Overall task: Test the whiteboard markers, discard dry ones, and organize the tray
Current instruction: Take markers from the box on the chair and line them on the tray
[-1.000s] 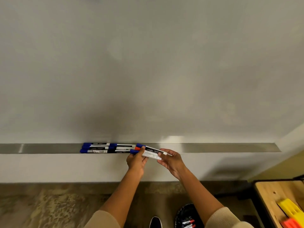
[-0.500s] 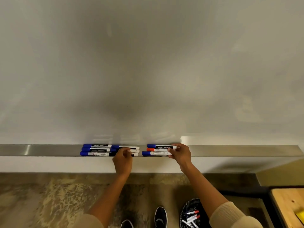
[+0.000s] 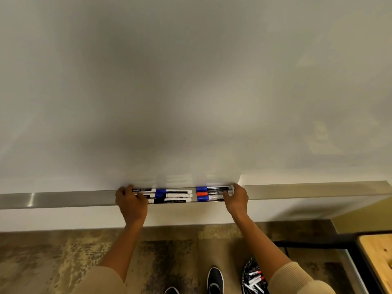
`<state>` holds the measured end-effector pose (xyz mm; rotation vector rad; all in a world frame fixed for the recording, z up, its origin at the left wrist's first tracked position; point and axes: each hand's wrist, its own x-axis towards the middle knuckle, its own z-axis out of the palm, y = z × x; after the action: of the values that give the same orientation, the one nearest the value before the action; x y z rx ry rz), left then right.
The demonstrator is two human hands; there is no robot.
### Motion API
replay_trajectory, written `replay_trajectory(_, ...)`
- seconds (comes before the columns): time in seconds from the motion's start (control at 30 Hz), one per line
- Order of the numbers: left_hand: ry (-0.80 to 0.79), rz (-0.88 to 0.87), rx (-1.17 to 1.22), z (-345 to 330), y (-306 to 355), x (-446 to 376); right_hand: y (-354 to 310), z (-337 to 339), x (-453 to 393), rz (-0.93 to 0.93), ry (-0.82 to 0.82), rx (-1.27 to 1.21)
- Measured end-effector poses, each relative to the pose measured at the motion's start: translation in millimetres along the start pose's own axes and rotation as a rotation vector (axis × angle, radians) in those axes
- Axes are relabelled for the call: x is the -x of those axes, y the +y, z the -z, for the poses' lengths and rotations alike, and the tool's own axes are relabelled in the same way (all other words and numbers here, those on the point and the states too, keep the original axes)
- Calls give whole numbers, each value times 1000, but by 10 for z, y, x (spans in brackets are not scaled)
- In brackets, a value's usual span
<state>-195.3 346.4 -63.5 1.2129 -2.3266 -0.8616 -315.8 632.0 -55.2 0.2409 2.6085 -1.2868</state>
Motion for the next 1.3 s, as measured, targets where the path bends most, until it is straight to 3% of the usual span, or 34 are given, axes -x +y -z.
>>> replay_trajectory(0.13,-124,74,-131,116,-215,-224,-87,-55,52,11,-10,79)
replay_trajectory(0.27,-205,81,-108,133,-287,-320,-101,-159,74,24,-6,137)
replay_trajectory(0.57,-152,66,-68,148,-300,-380,-116,-165,120,0,85,107)
replay_trajectory(0.8,-207,39,-24,117,-366,-387,-89,-175,125,15,41,105)
replay_trajectory(0.9,-156,8,-124,62,-395,-303,-38,-149,196,33,115,55)
replay_trajectory(1.03,-117,-194,-167,-47,-122,214,60,-38,354,137,226,199)
replay_trajectory(1.3,-413,-849,-118,-406,506,1031,338,292,716,156,233,700)
